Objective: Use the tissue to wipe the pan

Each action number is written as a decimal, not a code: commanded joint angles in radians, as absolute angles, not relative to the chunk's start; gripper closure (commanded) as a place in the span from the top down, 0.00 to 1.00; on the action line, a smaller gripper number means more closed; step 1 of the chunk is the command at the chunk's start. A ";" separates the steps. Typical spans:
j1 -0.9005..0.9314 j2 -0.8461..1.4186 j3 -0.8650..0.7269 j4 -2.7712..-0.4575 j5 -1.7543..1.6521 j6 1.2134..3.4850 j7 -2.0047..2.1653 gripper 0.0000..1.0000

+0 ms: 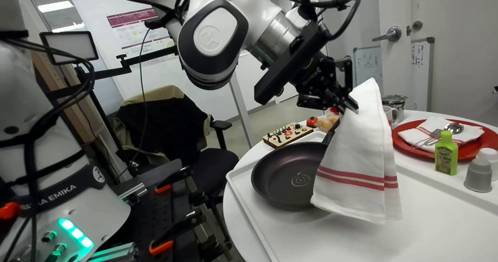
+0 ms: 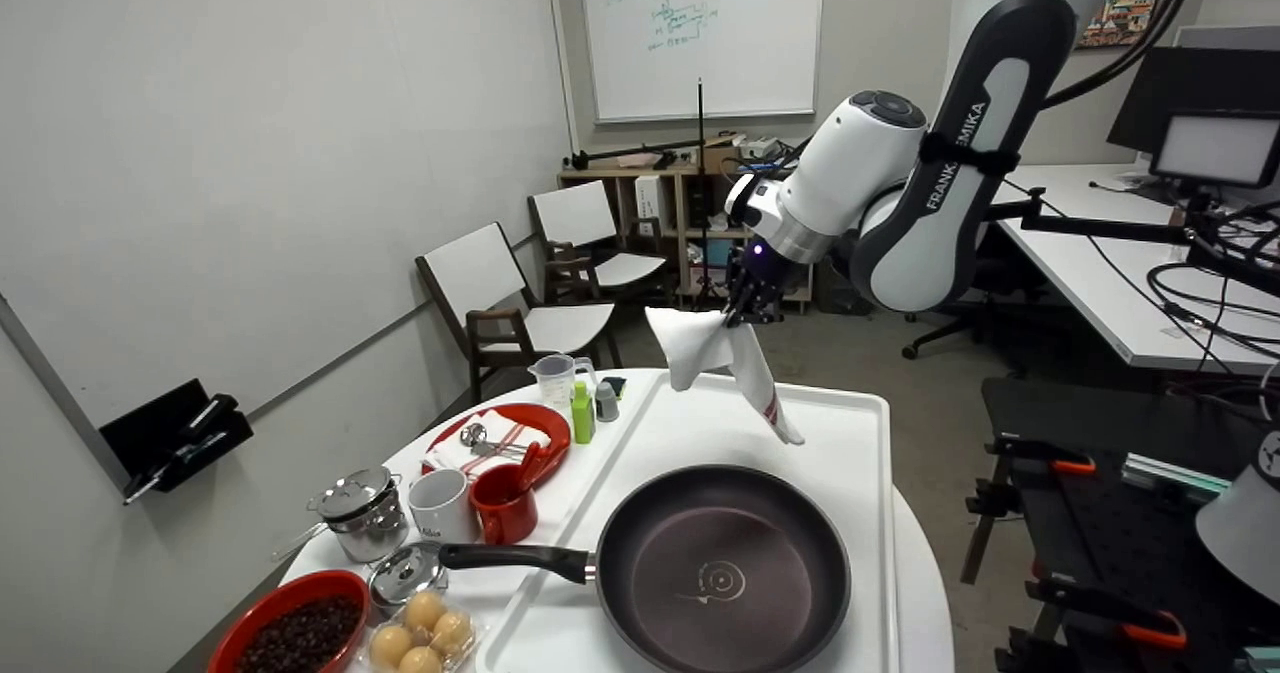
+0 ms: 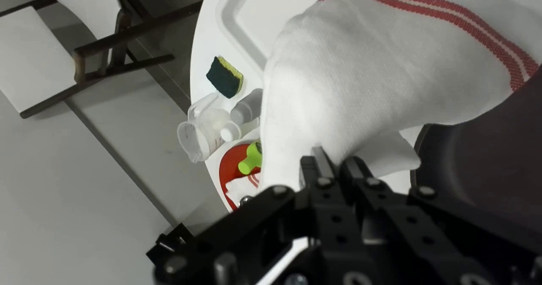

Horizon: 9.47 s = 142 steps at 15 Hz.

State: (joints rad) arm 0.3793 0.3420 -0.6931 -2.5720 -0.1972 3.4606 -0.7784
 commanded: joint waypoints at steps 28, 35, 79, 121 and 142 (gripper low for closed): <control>0.882 0.552 -1.143 -2.643 -0.020 3.427 -0.850 1.00; 0.378 0.300 -0.723 -2.545 -0.279 3.283 -0.800 1.00; -0.151 0.637 -0.006 -2.206 -0.135 2.822 -0.382 1.00; -0.448 0.688 0.315 -2.347 0.100 3.156 -0.246 1.00; -0.171 0.789 0.035 -2.151 0.113 2.964 -0.001 1.00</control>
State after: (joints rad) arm -0.2523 0.7444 0.1025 -2.2078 0.1245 3.0315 -0.0507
